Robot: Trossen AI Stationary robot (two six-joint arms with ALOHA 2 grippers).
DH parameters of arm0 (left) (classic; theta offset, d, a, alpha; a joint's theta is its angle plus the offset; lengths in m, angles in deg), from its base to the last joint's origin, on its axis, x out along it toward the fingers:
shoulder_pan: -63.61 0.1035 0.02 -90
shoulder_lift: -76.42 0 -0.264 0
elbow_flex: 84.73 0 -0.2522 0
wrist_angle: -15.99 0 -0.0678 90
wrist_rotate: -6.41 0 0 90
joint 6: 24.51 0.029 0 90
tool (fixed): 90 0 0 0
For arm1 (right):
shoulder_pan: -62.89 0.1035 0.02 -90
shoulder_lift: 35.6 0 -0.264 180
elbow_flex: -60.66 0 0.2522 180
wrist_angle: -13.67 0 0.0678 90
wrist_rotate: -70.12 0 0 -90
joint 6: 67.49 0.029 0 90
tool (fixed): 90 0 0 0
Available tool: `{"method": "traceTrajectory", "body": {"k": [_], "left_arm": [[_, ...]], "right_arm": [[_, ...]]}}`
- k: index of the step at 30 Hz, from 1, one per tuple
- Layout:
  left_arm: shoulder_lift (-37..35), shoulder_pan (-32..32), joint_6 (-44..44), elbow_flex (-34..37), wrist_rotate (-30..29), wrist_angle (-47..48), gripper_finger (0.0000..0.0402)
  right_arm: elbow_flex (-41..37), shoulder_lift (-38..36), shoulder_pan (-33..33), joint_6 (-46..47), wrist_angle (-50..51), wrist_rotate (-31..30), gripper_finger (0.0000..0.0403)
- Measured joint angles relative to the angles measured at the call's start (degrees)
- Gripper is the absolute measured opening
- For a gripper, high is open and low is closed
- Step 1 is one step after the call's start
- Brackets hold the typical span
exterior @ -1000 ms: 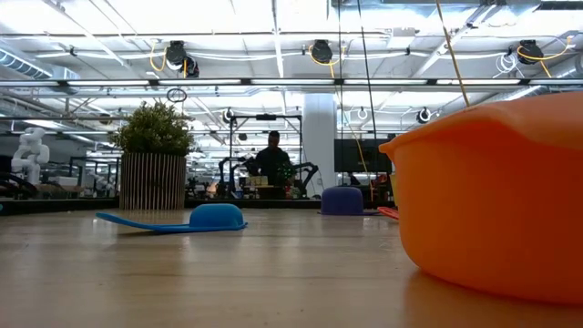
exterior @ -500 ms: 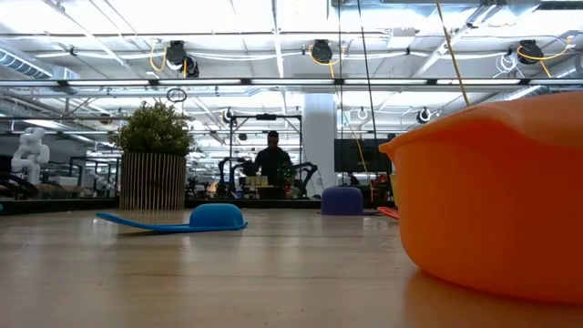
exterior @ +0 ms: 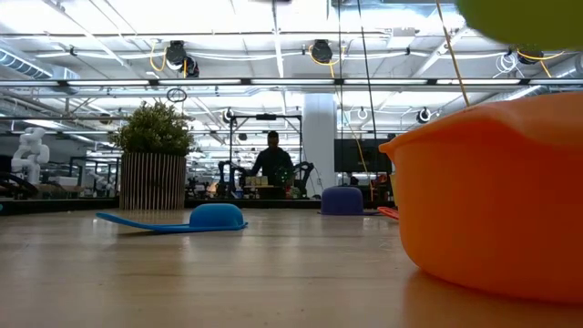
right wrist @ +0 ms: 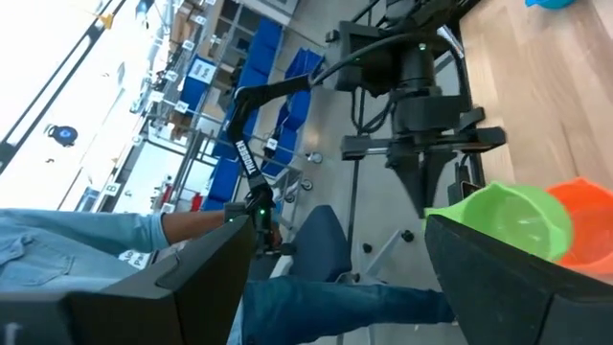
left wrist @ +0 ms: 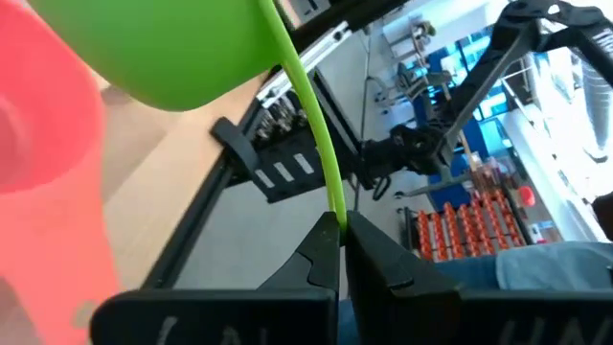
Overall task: Nest measuring cups in basket
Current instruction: Stack the green measuring cup on top of the orange measuring cup
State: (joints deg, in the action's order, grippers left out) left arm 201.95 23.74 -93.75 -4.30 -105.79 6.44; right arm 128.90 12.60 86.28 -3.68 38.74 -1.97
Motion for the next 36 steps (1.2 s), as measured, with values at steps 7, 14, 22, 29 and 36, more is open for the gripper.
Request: {"method": "traceTrajectory", "body": {"k": [7,14,22,29,36], "left_arm": [[0.0,-0.8,-5.2,7.8,-0.3,-6.3,0.0007],[0.0,-0.1,-4.7,13.5,-0.4,-17.5,0.0006],[0.0,1.8,-5.4,13.8,3.5,-16.7,0.0045],[0.0,3.6,-8.3,13.8,10.0,-11.2,0.0088],[0.0,3.9,-12.9,13.9,16.6,-5.3,0.0169]], "right_arm": [[0.0,0.0,0.0,-0.6,0.0,0.1,0.0304],[0.0,0.0,0.0,-1.7,0.1,0.1,0.0304],[0.0,0.0,0.0,-1.9,1.0,0.2,0.0304],[0.0,0.0,-0.2,-2.5,1.4,0.2,0.0304],[0.0,0.0,-1.5,-3.0,1.4,0.4,0.0304]]}}
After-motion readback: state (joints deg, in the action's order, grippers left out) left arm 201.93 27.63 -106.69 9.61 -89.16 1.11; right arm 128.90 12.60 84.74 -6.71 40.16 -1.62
